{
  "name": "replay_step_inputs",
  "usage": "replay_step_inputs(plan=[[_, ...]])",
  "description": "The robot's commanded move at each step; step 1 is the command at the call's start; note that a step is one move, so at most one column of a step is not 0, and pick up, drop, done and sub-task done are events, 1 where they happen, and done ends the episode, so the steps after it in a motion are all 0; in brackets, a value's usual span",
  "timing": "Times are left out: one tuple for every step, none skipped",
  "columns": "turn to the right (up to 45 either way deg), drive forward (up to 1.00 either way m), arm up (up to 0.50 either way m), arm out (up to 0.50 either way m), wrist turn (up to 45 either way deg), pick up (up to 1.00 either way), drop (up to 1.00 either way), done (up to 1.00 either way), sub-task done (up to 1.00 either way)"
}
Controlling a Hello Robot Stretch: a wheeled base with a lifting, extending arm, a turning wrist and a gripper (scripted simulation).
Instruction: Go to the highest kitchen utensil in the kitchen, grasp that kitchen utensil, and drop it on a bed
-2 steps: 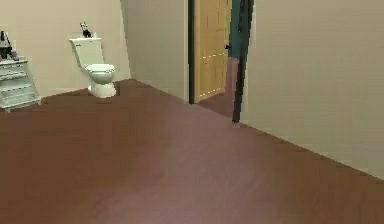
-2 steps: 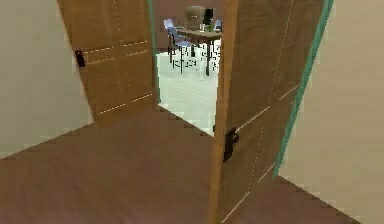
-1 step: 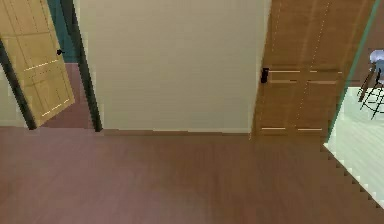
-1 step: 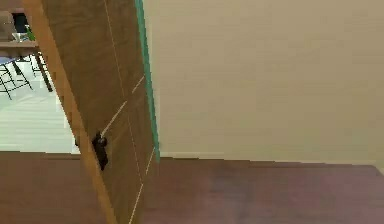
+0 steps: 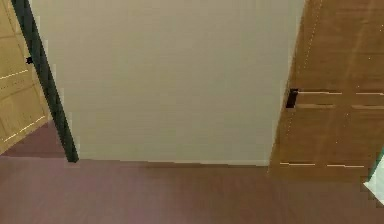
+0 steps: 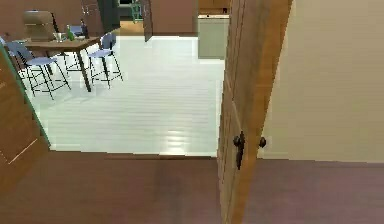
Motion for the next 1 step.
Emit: replay_step_inputs(plan=[[45.0, 0.00, 0.00, 0.00, 0.0, 0.00, 0.00, 0.00, 0.00]])
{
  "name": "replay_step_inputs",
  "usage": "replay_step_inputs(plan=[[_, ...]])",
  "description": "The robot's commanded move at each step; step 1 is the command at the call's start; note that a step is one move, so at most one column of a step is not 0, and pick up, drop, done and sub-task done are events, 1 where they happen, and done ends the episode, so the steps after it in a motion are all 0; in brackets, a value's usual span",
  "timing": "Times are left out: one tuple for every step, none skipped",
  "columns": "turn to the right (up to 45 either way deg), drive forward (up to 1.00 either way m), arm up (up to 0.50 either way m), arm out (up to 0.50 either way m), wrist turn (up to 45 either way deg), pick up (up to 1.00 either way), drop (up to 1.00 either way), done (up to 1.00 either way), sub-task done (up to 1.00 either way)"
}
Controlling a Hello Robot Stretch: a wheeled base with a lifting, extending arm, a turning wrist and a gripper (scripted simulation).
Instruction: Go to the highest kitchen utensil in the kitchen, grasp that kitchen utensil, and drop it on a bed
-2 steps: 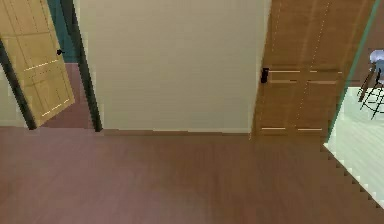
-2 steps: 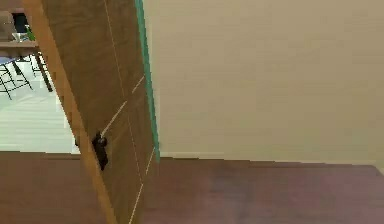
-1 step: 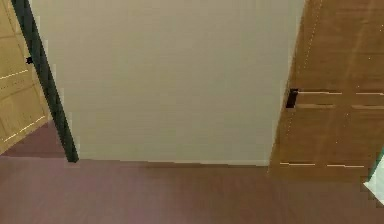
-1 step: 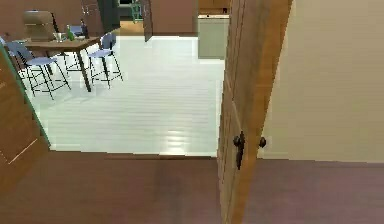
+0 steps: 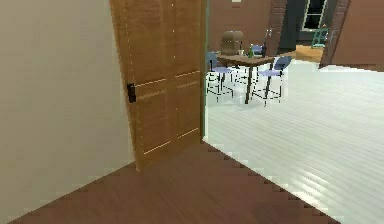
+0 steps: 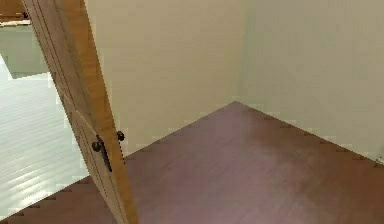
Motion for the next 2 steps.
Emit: replay_step_inputs(plan=[[3.0, 0.00, 0.00, 0.00, 0.0, 0.00, 0.00, 0.00, 0.00], [0.0, 0.50, 0.00, 0.00, 0.0, 0.00, 0.00, 0.00, 0.00]])
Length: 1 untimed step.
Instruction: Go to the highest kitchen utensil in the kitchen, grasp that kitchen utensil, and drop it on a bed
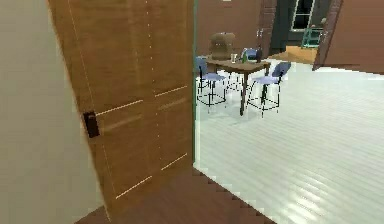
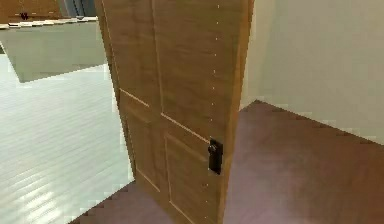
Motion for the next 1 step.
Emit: replay_step_inputs(plan=[[42.0, 0.00, 0.00, 0.00, 0.0, 0.00, 0.00, 0.00, 0.00]])
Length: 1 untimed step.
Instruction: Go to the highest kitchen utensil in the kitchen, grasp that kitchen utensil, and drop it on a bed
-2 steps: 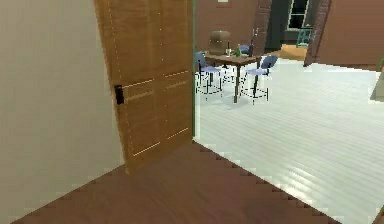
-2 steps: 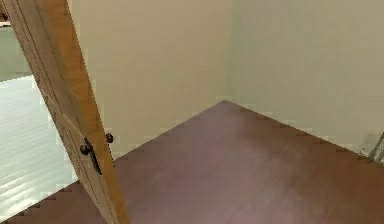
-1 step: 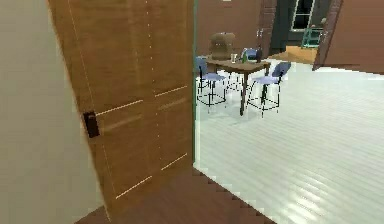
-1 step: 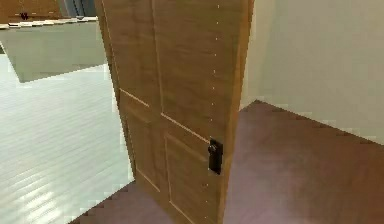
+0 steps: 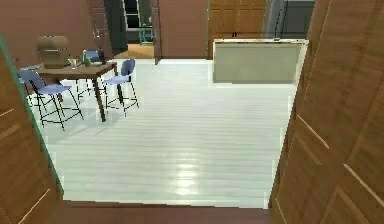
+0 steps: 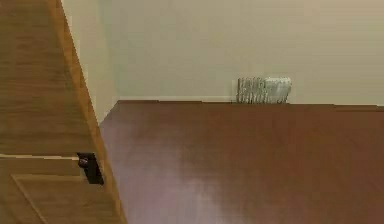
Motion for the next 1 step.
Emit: replay_step_inputs(plan=[[0.0, 1.00, 0.00, 0.00, 0.0, 0.00, 0.00, 0.00, 0.00]])
